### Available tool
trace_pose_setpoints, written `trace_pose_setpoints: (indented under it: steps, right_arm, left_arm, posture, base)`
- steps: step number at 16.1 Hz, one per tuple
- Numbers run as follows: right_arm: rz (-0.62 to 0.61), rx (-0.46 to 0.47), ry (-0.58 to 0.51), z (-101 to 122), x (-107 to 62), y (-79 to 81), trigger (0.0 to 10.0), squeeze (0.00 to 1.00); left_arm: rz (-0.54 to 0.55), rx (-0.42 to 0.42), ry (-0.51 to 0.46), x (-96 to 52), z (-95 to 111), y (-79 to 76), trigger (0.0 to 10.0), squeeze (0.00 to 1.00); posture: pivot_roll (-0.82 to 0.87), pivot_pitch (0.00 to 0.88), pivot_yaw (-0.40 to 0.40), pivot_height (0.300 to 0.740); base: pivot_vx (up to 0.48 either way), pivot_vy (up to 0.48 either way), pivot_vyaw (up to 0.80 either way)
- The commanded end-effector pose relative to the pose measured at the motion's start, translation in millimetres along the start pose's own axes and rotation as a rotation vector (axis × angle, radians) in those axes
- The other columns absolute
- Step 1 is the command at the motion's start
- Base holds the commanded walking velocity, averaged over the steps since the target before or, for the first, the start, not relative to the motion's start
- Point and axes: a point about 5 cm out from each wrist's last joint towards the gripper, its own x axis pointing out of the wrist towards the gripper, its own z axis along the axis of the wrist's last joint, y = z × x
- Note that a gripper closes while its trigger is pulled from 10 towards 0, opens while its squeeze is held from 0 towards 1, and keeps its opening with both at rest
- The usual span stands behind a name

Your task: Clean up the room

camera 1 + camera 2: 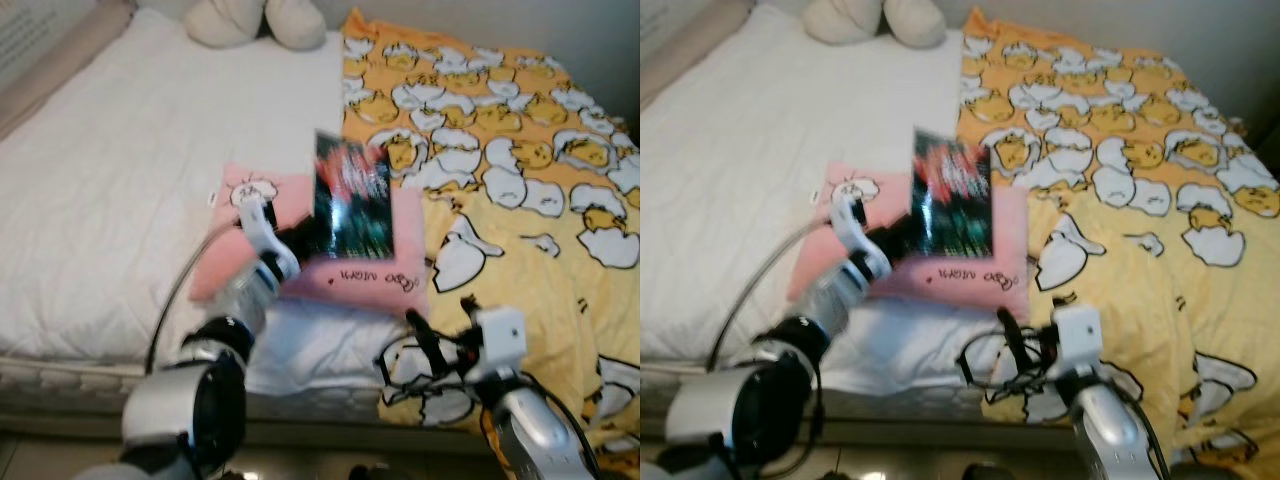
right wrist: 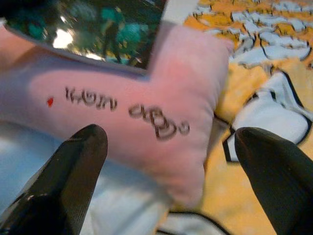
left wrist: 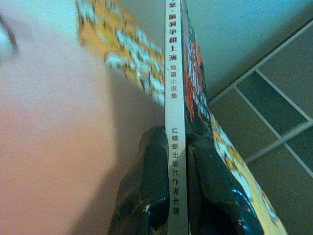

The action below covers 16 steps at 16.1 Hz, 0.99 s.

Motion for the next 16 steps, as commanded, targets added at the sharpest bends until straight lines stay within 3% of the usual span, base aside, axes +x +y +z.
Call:
trace_pose_setpoints:
  steps: [1, 2, 4, 6, 7, 8, 10, 12, 14, 16]
  right_arm:
    - [-0.021, -0.015, -0.022, 2, 7.3, -5.9, 10.0, 0.0]
    - [-0.029, -0.023, -0.061, 10, 15.6, -8.1, 10.0, 0.0]
    - [-0.055, -0.023, -0.118, 22, 26.0, -13.0, 10.0, 0.0]
    - [-0.093, -0.017, -0.177, 33, 37.0, -16.9, 10.0, 0.0]
    - [-0.107, -0.017, -0.189, 34, 39.1, -18.0, 10.0, 0.0]
    - [-0.13, -0.012, -0.202, 34, 40.6, -19.2, 10.0, 0.0]
    - [-0.19, 0.025, -0.23, 37, 41.3, -23.9, 10.0, 0.0]
    - [-0.222, 0.039, -0.237, 36, 41.0, -23.5, 10.0, 0.0]
    - [-0.257, 0.054, -0.242, 34, 39.8, -27.8, 10.0, 0.0]
    - [-0.378, 0.097, -0.272, 36, 35.9, -35.7, 10.0, 0.0]
  left_arm:
    - [-0.007, 0.118, -0.146, 8.4, 44, -6.5, 0.0, 0.0]
    - [-0.006, 0.171, -0.209, 10.5, 63, -10.9, 0.0, 0.0]
    - [-0.067, 0.262, -0.257, 13.9, 81, -25.4, 0.0, 0.0]
    - [-0.083, 0.479, -0.217, 15.5, 84, -36.3, 0.0, 0.0]
    - [-0.052, 0.564, -0.198, 15.5, 81, -36.2, 9.9, 0.0]
    - [-0.012, 0.621, -0.203, 13.5, 79, -34.0, 10.0, 0.0]
    - [0.057, 0.585, -0.201, 9.6, 68, -27.3, 10.0, 0.0]
    - [0.178, 0.612, -0.166, 7.1, 52, -20.8, 10.0, 0.0]
    - [0.208, 0.627, -0.146, 8.4, 44, -21.6, 10.0, 0.0]
    - [0.211, 0.65, -0.134, 10.1, 34, -26.3, 10.0, 0.0]
  posture:
    - [-0.06, 0.0, -0.015, 0.74]
    - [-0.05, 0.0, -0.007, 0.74]
    - [-0.03, 0.0, 0.001, 0.74]
    - [-0.01, 0.0, 0.011, 0.74]
    - [-0.01, 0.0, 0.015, 0.74]
    - [-0.01, 0.0, 0.016, 0.74]
    - [-0.01, 0.0, 0.032, 0.74]
    - [-0.02, 0.0, 0.047, 0.74]
    - [-0.03, 0.0, 0.054, 0.74]
    - [-0.04, 0.0, 0.065, 0.74]
  base:
    - [0.0, 0.0, 0.0]
    - [0.0, 0.0, 0.0]
    - [0.0, 0.0, 0.0]
    - [0.0, 0.0, 0.0]
    - [0.0, 0.0, 0.0]
    - [0.0, 0.0, 0.0]
    - [0.0, 0.236, 0.0]
    - [0.0, 0.472, 0.0]
    - [0.0, 0.472, 0.0]
    - [0.0, 0.472, 0.0]
